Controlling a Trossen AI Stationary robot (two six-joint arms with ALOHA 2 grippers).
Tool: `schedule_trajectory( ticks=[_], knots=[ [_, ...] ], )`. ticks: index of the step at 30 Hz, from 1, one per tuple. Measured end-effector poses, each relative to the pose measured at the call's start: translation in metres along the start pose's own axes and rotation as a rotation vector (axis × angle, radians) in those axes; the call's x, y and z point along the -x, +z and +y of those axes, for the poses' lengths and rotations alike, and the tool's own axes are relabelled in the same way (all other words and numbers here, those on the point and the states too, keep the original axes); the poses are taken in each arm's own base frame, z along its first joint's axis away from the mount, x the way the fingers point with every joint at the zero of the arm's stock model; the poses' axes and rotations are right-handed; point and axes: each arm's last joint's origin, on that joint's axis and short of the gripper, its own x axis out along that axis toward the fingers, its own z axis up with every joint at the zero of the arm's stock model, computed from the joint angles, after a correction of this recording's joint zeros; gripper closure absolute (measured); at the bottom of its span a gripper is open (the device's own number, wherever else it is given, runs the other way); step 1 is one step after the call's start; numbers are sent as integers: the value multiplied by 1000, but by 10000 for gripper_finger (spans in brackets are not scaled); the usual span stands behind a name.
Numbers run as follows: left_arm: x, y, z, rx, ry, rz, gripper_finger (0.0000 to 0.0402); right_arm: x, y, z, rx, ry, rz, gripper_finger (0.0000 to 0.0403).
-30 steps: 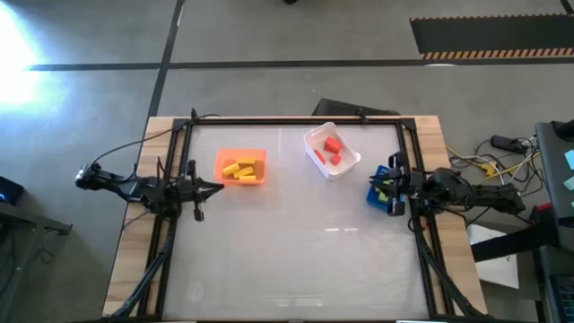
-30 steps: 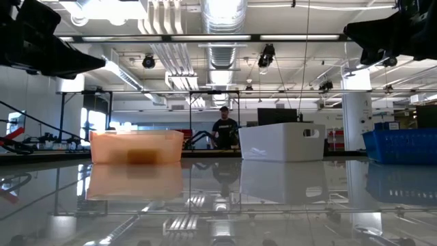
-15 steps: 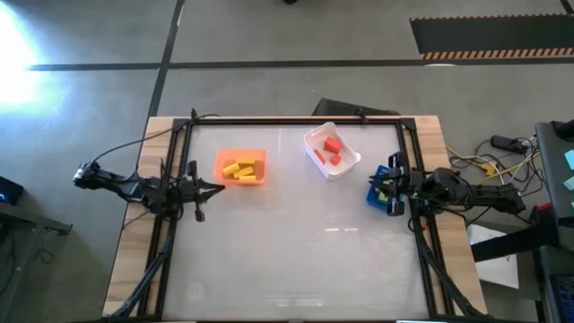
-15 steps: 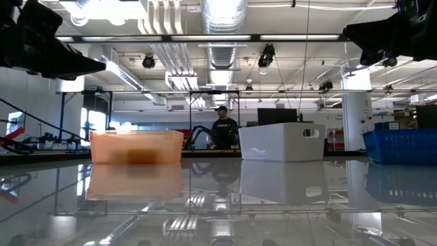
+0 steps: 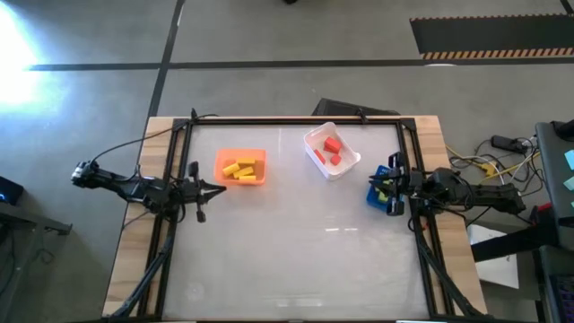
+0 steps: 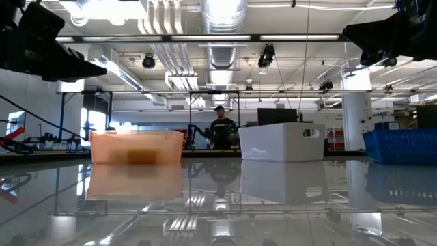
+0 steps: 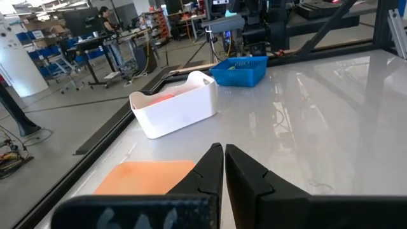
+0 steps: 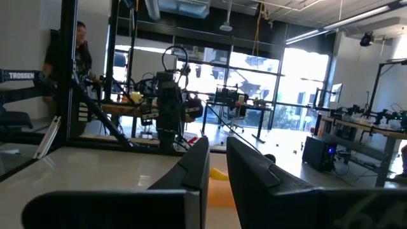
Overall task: Sort & place blocks by color
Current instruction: Return to Home Position
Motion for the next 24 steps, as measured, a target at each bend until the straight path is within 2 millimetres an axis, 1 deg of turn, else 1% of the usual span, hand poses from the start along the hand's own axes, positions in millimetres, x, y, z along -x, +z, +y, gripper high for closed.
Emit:
schedule_trajectory(
  ticks=[24],
  knots=[
    [-4, -3, -3, -27, -6, 46, 400, 0, 0, 0, 0, 0, 0, 360]
  ],
)
